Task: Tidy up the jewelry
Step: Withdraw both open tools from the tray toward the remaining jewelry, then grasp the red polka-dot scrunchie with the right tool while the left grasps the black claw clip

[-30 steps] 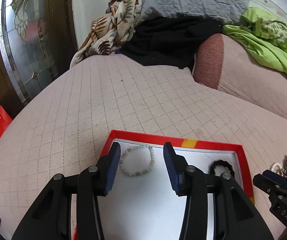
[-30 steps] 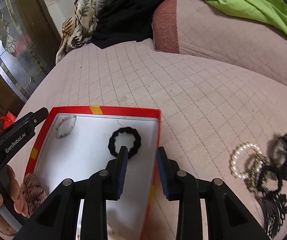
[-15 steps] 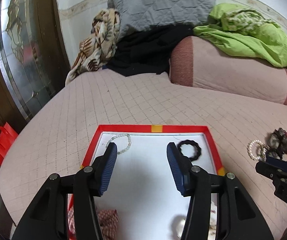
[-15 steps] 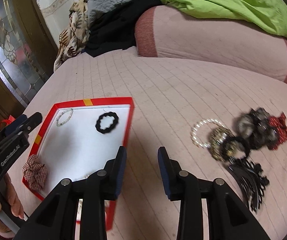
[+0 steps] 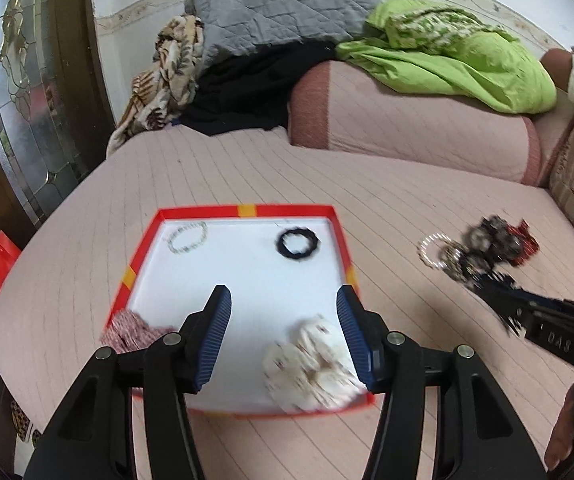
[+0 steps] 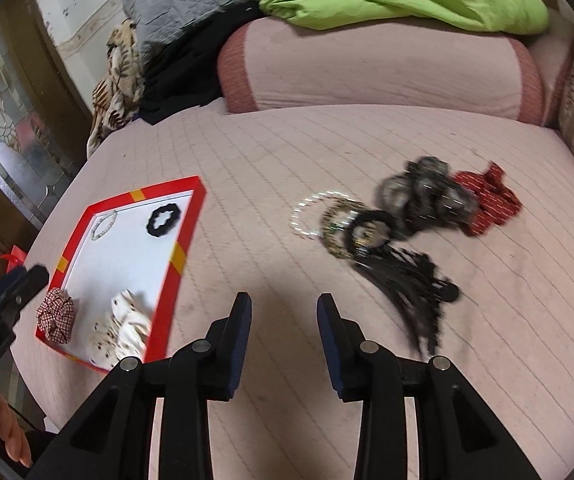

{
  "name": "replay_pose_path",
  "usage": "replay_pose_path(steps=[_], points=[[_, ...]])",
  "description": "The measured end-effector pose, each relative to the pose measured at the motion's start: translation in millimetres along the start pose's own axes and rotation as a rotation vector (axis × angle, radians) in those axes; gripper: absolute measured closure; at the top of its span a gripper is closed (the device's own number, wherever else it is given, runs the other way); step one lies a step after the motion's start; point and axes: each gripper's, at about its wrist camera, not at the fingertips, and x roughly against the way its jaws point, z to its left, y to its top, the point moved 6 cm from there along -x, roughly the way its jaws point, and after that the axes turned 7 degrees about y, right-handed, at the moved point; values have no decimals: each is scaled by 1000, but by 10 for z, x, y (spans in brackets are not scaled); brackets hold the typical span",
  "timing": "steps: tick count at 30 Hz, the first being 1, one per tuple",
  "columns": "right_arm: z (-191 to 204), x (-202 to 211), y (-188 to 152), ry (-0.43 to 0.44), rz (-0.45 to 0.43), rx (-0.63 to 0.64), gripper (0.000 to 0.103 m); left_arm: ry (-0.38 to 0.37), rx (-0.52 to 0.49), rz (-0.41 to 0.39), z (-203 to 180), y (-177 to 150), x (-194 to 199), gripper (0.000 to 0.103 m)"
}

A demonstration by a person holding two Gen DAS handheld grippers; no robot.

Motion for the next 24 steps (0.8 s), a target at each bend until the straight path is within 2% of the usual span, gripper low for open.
replay_pose_path(steps=[11, 20, 24], points=[[-659, 467, -182, -42, -59, -49, 62, -52, -73, 30, -556, -157, 295, 49], [-1373, 696, -353, -89, -67, -114, 58, -96, -113, 93, -991, -279, 226, 49], [-1715, 769, -394, -120, -71, -151, 57, -143, -128, 132, -1223, -320, 87, 49]])
